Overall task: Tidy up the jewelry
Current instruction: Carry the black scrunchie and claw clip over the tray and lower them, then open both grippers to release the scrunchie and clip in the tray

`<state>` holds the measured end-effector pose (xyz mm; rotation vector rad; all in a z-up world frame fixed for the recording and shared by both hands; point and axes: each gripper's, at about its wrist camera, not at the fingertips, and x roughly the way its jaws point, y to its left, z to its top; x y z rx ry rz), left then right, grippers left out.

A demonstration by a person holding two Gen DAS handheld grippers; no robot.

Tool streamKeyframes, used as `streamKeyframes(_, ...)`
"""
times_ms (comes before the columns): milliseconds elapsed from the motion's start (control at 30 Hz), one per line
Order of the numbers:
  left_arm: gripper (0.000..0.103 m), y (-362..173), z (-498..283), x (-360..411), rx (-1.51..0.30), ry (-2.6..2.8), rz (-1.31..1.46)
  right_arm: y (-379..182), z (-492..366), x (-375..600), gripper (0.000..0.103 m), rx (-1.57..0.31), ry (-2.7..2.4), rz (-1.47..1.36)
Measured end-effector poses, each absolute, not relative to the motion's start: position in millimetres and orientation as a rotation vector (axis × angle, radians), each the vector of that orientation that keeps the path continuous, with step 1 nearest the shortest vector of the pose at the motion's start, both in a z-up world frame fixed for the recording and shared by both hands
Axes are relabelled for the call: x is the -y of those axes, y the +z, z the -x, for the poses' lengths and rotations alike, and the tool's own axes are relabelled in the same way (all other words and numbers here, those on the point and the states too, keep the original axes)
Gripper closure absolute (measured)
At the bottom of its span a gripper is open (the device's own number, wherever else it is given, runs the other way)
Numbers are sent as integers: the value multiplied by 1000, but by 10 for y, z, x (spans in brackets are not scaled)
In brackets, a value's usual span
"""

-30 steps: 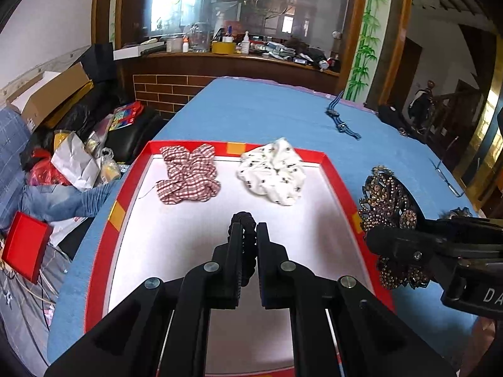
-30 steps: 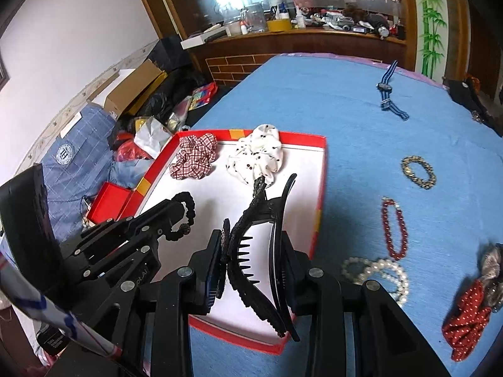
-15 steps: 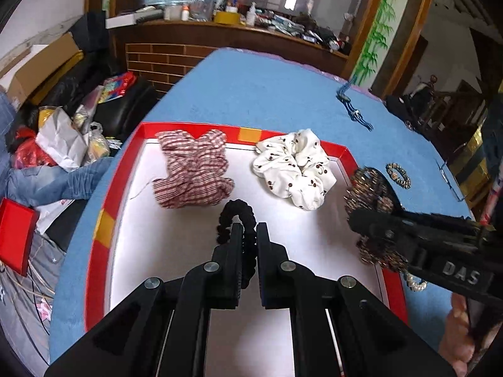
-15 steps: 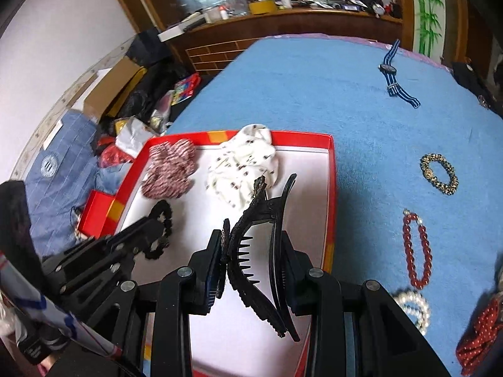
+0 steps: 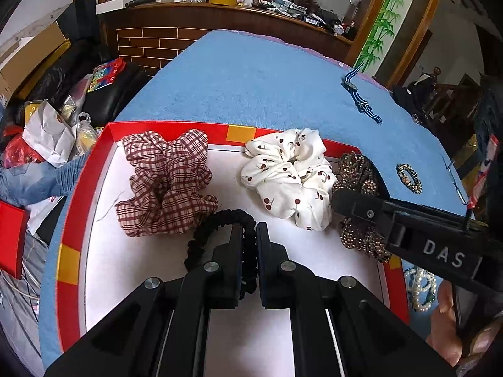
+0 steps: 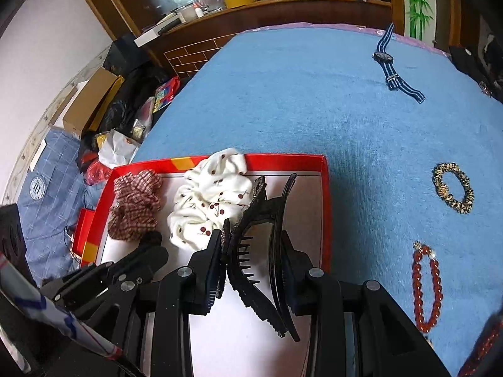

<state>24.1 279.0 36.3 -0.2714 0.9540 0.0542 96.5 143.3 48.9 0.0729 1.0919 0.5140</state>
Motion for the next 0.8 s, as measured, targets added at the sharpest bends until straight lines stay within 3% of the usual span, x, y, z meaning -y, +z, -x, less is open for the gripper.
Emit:
streamKeyframes(300,94,358,-275,-2764,-950,45,269,424,-1037,-1391,63,-1115,509,-88)
streamKeyframes(433,93,364,-274,-2776,-947,46,274,479,-1027,-1338,51,-1099,517,-103)
streamKeyframes(600,73,438,-240,-2765,-924,56,267,563,-992,-1275,50,-1080,520,-112)
streamKeyframes(800,73,591,-142,-2733,-891,57,259,695,-893,-1131,50,-1052,524,-137)
